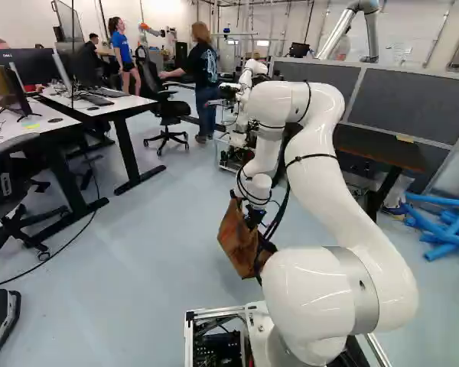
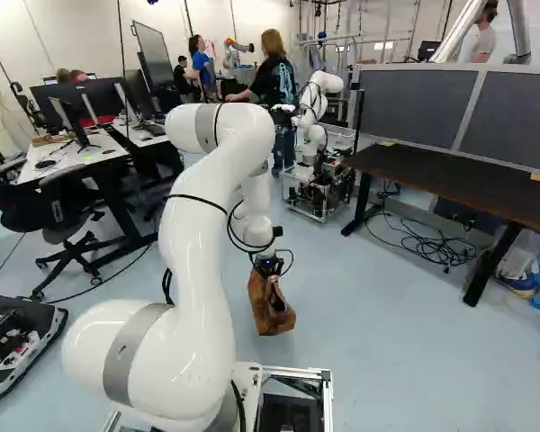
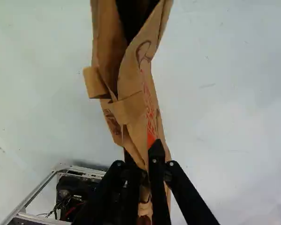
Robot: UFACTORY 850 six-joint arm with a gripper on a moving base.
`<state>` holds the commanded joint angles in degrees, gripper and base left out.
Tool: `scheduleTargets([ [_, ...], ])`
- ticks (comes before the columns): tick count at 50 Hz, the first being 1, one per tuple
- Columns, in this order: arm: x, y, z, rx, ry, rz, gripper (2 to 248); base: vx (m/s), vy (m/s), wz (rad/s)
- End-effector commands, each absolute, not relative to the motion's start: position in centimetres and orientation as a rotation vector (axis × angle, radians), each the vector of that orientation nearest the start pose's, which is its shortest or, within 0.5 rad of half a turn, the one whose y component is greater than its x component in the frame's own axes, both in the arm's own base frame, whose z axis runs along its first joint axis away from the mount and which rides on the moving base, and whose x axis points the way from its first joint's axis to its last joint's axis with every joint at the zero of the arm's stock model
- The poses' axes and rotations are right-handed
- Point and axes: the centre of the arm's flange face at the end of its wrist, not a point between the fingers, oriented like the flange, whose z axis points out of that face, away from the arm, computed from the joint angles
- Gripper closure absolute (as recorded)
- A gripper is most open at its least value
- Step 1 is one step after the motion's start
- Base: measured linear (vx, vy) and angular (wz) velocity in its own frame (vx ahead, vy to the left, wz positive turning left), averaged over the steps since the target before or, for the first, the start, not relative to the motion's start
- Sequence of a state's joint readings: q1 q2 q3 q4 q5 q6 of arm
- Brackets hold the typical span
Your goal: Pick up the bag on the ground and place it on the table
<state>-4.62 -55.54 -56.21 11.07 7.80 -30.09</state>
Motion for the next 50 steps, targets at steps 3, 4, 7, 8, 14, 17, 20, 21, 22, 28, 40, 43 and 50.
scheduleTargets([
  [3, 48.7, -4.1, 7.6, -3.167, -0.386, -0.224, 223, 0.000, 0.000, 0.000],
  [4, 48.7, -4.1, 7.7, -3.168, -0.381, -0.226, 223, 0.000, 0.000, 0.000],
  [7, 48.6, -4.0, 8.2, -3.170, -0.367, -0.231, 223, 0.000, 0.000, 0.000],
  [8, 48.5, -4.0, 8.3, -3.171, -0.362, -0.233, 223, 0.000, 0.000, 0.000],
  [14, 48.4, -3.9, 9.2, -3.175, -0.335, -0.245, 223, 0.000, 0.000, 0.000],
  [17, 48.3, -3.8, 9.7, -3.178, -0.320, -0.251, 223, 0.000, 0.000, 0.000],
  [20, 48.2, -3.8, 10.1, -3.180, -0.303, -0.257, 223, 0.000, 0.000, 0.000],
  [21, 48.2, -3.8, 10.3, -3.180, -0.299, -0.259, 223, 0.000, 0.000, 0.000],
  [22, 48.1, -3.8, 10.4, -3.181, -0.294, -0.261, 223, 0.000, 0.000, 0.000],
  [28, 47.9, -3.8, 11.3, -3.183, -0.277, -0.274, 223, 0.000, 0.000, 0.000],
  [40, 47.6, -3.7, 13.0, -3.184, -0.272, -0.303, 223, 0.000, 0.000, 0.000],
  [43, 47.5, -3.7, 13.5, -3.183, -0.280, -0.310, 223, 0.000, 0.000, 0.000],
  [50, 47.2, -3.7, 14.5, -3.180, -0.312, -0.329, 223, 0.000, 0.000, 0.000],
])
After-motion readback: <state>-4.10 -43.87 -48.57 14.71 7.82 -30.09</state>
